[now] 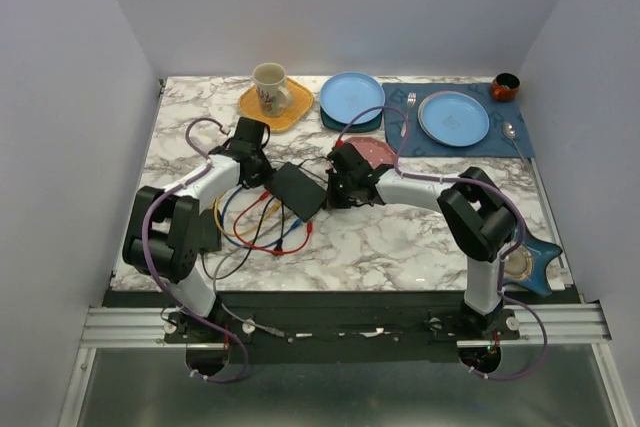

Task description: Pull the plug from the switch port

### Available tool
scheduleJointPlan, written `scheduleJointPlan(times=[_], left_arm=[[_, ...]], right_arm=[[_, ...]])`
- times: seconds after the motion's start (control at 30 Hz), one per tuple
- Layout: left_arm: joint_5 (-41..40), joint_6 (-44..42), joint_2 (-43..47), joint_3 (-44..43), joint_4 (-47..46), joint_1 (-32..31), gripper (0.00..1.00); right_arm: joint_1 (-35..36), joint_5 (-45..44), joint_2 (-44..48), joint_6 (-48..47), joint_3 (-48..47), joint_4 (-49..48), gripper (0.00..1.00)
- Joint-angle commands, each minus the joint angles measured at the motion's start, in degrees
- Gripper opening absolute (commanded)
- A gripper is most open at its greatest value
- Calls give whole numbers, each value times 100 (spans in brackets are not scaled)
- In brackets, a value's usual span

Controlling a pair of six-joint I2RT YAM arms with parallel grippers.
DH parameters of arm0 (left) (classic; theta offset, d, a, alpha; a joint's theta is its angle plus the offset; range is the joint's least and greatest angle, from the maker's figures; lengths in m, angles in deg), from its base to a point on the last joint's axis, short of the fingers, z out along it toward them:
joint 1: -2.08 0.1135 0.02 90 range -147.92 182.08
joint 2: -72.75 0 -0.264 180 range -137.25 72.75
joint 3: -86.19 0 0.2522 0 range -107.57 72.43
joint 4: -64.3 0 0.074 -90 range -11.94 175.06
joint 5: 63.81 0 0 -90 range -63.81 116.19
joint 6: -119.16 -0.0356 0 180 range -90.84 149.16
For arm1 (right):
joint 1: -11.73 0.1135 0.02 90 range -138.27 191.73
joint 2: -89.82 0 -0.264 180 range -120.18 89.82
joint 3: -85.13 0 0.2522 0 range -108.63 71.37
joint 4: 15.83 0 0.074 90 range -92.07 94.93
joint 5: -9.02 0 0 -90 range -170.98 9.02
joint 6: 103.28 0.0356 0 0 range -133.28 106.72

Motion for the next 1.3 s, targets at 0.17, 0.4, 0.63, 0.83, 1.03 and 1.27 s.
scheduleJointPlan(times=[0.17,0.4,0.63,0.83,1.03,1.27], left_arm=[[-275,252,18,397,71,537,8],[182,357,-528,518,19,537,8],[392,453,-379,922,-174,344,7],[577,708,-89,1134,-245,-59,7],[516,972,254,1160,-218,-482,7],[51,964,676,1099,106,-500,7]], right_arm=[[-66,-14,-156,-266,-439,130,1],[-92,12,-314,-328,-632,165,1],[-154,82,-630,-538,-1291,455,1],[-242,100,-885,-670,-1862,718,1],[-365,179,-1096,-811,-2354,1008,1],[-444,-84,-984,-978,-2585,1387,1]])
